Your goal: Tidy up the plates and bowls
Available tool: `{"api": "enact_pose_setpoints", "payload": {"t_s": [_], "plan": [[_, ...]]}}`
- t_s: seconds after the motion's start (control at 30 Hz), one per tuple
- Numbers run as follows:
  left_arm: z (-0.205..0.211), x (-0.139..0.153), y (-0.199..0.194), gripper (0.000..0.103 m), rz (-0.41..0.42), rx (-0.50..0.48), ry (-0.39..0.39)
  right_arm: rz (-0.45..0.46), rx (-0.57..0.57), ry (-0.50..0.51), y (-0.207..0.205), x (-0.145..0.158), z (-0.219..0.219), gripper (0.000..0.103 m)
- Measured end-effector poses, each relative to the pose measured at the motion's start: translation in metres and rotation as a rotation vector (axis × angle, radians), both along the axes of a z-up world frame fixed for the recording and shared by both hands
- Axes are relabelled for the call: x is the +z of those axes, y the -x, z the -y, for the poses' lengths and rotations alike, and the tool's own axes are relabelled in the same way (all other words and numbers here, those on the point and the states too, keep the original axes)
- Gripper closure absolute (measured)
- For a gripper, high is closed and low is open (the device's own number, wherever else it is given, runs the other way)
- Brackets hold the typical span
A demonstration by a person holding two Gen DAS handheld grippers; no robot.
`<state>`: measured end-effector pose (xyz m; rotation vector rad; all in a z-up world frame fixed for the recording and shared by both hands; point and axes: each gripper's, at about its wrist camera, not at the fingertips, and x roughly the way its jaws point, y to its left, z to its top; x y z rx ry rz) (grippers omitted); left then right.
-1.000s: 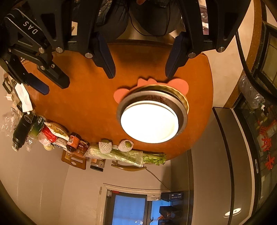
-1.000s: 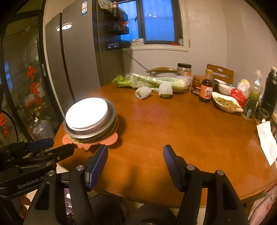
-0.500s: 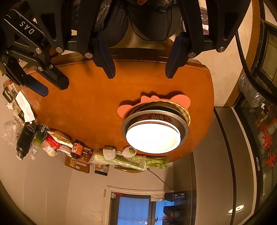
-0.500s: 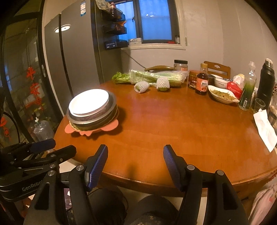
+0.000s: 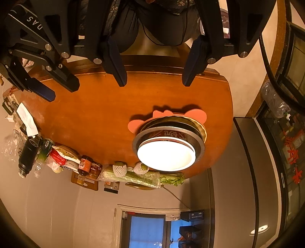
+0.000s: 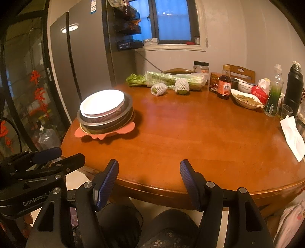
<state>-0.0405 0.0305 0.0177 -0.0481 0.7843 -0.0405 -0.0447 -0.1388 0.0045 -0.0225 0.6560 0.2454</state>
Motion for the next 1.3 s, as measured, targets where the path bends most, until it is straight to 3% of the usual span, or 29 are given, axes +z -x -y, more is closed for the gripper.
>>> {"api": "enact_pose_setpoints", "payload": {"t_s": [1.3], "plan": [[0.001,0.002,0.011,0.043,0.009,-0.018,-0.009,0.0,-0.01,0.028,0.01,0.002,-0.002,0.034]]}}
